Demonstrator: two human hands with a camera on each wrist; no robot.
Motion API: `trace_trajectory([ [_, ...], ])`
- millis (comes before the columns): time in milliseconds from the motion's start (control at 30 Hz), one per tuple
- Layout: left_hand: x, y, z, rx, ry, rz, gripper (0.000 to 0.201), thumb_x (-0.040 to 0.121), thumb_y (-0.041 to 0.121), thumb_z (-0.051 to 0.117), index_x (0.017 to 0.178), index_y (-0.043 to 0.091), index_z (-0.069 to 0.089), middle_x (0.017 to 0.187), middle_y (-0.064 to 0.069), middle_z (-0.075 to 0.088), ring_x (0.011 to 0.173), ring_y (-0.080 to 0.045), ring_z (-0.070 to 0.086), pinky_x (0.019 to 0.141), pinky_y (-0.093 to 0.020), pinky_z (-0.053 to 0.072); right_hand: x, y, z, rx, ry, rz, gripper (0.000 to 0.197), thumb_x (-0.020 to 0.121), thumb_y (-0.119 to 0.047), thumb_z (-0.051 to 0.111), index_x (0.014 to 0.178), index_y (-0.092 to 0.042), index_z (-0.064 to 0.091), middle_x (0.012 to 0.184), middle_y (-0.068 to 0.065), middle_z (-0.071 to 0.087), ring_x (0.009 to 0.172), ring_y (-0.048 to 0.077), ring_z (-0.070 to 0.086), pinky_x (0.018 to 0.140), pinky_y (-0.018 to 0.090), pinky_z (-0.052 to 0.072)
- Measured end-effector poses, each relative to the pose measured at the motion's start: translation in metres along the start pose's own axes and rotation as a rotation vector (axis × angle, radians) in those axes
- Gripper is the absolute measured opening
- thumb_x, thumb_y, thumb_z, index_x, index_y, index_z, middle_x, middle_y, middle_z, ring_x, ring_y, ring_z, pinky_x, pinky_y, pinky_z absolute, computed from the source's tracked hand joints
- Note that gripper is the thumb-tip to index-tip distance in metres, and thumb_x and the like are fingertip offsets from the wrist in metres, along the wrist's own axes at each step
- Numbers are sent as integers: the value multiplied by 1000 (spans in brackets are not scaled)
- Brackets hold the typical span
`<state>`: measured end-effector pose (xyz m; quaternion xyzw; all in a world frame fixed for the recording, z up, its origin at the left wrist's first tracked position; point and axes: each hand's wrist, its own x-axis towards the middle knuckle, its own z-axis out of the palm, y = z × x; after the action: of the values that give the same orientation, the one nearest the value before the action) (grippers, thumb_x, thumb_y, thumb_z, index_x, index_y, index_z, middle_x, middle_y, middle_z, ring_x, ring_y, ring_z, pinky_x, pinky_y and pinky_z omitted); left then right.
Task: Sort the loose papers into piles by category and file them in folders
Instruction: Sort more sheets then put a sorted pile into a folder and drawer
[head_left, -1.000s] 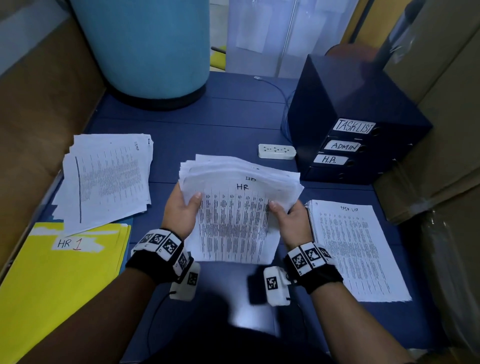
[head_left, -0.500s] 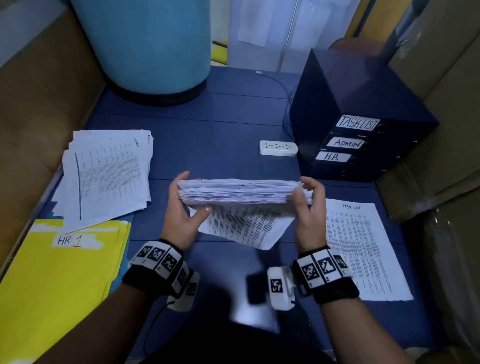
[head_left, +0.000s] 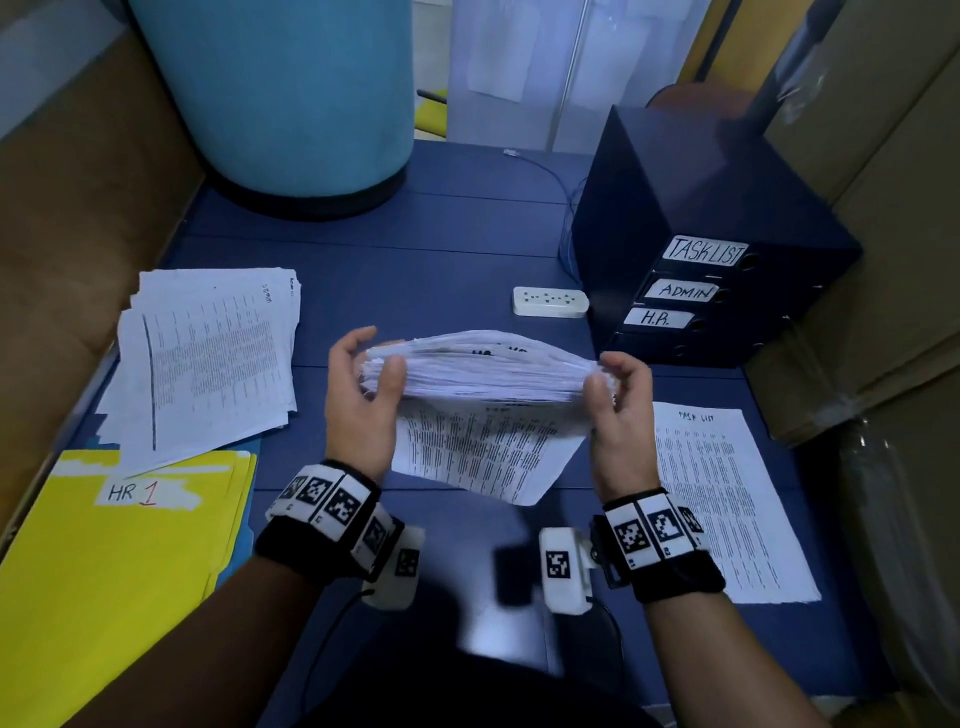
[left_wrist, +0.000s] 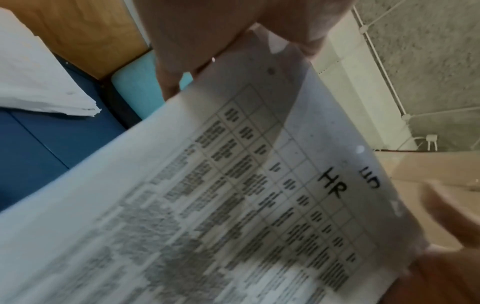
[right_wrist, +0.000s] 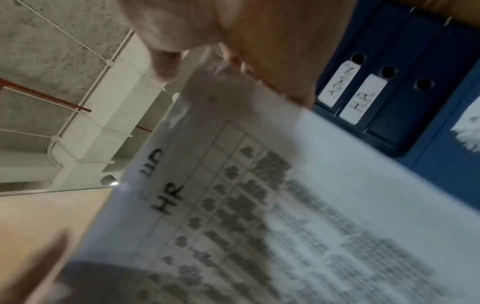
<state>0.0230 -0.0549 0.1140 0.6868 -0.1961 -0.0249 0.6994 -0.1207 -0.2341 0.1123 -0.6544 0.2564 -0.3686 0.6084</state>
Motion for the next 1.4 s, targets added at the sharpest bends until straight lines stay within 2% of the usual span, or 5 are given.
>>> trace_trajectory([
  [300,-6,-40,-8,194,-198,-158,56,78,29,75,125,6,53,116,2,62,108,-10,59,101,-29,45,0,39,10,-222,-63,260,22,79,-24,71,99,-27,65,98,-3,73,96,19,68,92,49,52],
  [700,-22,-27,-9,150,-141,-276,34,91,-5,54,110,23,48,99,14,58,87,13,56,93,-36,46,-23,44,5,-256,-110,320,24,89,1,63,111,-7,63,98,-3,70,89,12,68,87,33,56],
  [900,14,36,-19,555,-137,183,87,70,13,76,143,22,29,148,-6,30,141,-26,24,118,-46,17,-3,-14,5,-526,-396,-47,32,87,2,61,116,-12,64,93,-4,66,85,9,59,78,25,46],
  [1033,19,48,-9,696,-456,173,37,78,7,70,109,24,60,114,-2,63,118,-27,53,100,-46,41,8,-49,12,-778,-554,-282,30,84,-1,61,80,-26,46,75,-11,48,71,9,41,64,25,29],
  [1400,16,22,-50,83,-322,-278,33,84,-8,61,100,20,66,94,8,74,92,-12,69,83,-30,52,11,-22,-45,-5,-196,343,50,79,2,72,124,-4,52,102,3,68,90,17,66,69,16,53],
])
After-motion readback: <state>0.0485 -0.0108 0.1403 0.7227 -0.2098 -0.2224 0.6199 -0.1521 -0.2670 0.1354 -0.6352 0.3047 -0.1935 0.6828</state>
